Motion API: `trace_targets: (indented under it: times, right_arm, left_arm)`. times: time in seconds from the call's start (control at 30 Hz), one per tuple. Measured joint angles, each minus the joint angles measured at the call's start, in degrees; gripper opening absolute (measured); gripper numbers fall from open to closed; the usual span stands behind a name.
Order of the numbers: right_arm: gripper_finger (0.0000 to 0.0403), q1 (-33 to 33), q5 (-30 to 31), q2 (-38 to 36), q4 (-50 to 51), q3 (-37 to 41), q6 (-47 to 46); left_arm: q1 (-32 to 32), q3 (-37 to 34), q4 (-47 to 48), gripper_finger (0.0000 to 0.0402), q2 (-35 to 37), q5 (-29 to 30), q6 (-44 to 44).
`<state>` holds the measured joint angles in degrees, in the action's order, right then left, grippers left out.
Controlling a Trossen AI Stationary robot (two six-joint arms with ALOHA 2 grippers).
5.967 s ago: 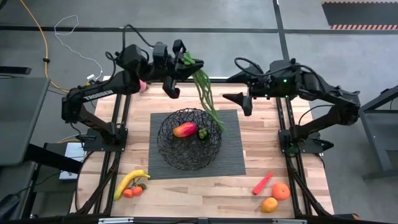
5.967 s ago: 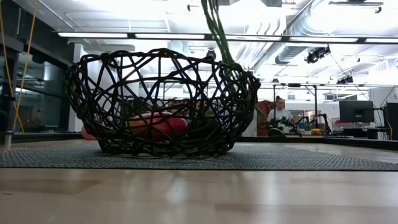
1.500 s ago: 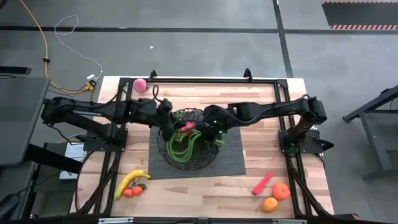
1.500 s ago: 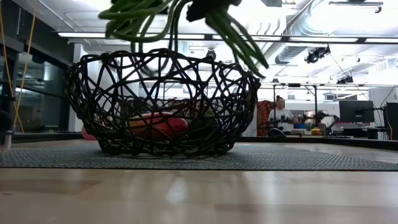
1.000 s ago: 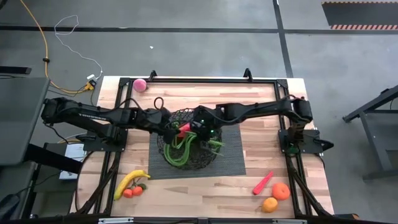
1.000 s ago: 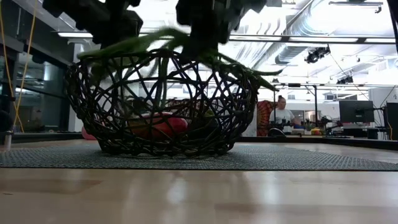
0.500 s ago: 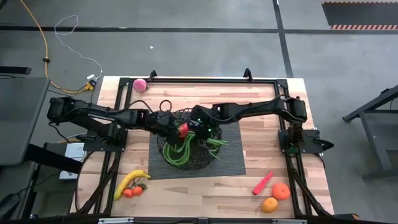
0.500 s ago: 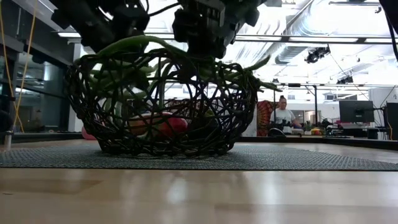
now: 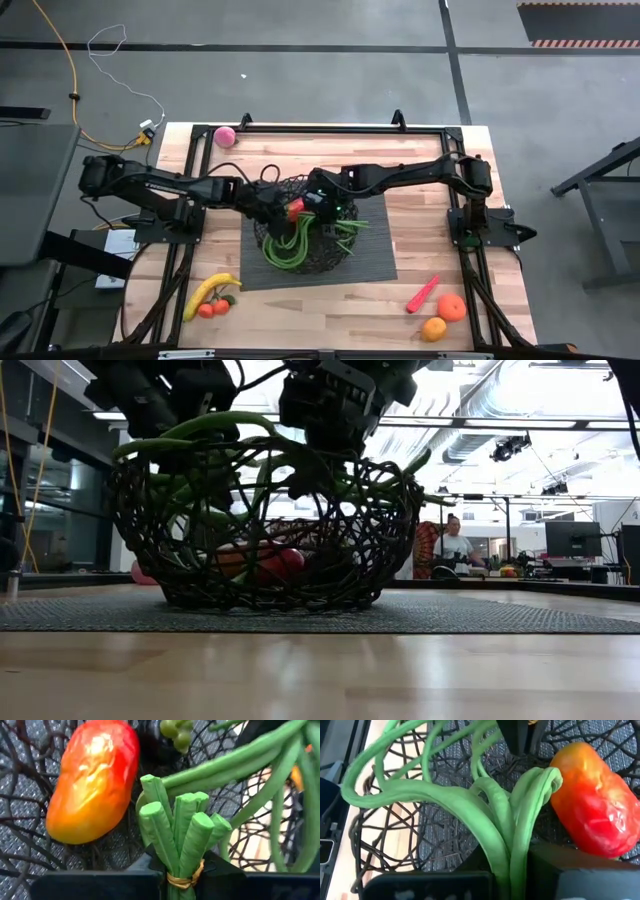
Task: Build produce basket
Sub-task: Put the green beans into the black mesh basket
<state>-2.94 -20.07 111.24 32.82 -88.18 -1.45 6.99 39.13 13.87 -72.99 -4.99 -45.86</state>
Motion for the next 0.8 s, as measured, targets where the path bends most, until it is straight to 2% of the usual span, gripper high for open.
trace_targets:
  times: [0.23,0.53,0.8]
  right_arm:
    - [0.0000,-0.22,0.00,0.00,2.44,-0.01,0.35]
    - [0.0000,-0.19,-0.03,0.00,2.59,-0.02,0.16]
    - [0.0000,-0.19,-0.03,0.00,3.87,-0.02,0.00]
  left_arm:
    - [0.14,0.00,0.02,0.0043,-0.25,0.60,0.42]
    - [0.81,0.20,0.48,0.0125,-0.25,4.16,0.53]
    - [4.37,3.19,5.25,0.0192,-0.09,1.12,4.85]
